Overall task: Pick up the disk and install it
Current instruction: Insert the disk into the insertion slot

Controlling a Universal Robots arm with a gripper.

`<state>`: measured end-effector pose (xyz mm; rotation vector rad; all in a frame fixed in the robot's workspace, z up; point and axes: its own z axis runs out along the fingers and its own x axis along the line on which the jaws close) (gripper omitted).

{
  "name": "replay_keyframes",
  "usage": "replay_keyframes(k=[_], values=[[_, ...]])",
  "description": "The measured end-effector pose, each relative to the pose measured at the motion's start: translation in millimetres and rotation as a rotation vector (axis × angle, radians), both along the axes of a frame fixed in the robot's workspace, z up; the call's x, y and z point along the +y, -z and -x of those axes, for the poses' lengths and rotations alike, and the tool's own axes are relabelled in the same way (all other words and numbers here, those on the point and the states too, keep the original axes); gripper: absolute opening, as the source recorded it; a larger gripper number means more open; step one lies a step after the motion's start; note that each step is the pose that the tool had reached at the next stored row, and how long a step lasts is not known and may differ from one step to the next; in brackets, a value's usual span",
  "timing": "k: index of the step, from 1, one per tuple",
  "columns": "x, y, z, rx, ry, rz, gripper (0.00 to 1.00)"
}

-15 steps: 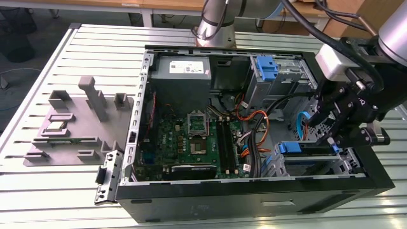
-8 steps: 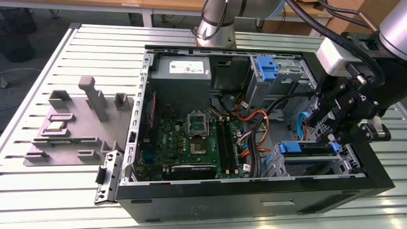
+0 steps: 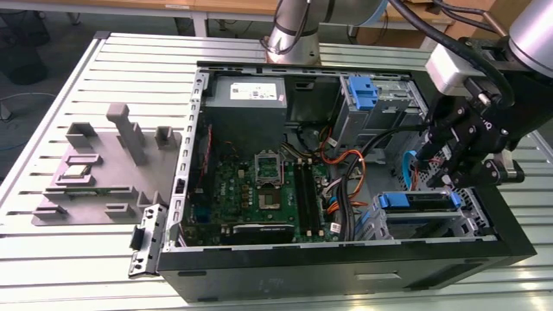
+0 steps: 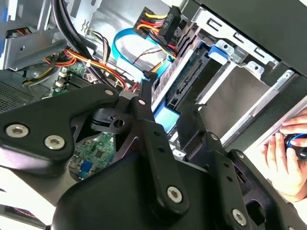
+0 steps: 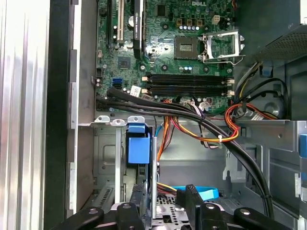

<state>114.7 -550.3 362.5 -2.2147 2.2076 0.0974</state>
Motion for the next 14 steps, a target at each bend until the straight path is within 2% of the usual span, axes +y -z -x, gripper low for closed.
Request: replay_keyframes(k=[3, 8, 14], values=[[0.9, -1.1, 0.0, 0.0, 0.0, -0.0003, 0.48], [7.5, -1.1, -0.1, 0.0, 0.0, -0.0001, 0.48], [8.6, 0.5, -3.1, 0.0, 0.0, -0.0002, 0.48]])
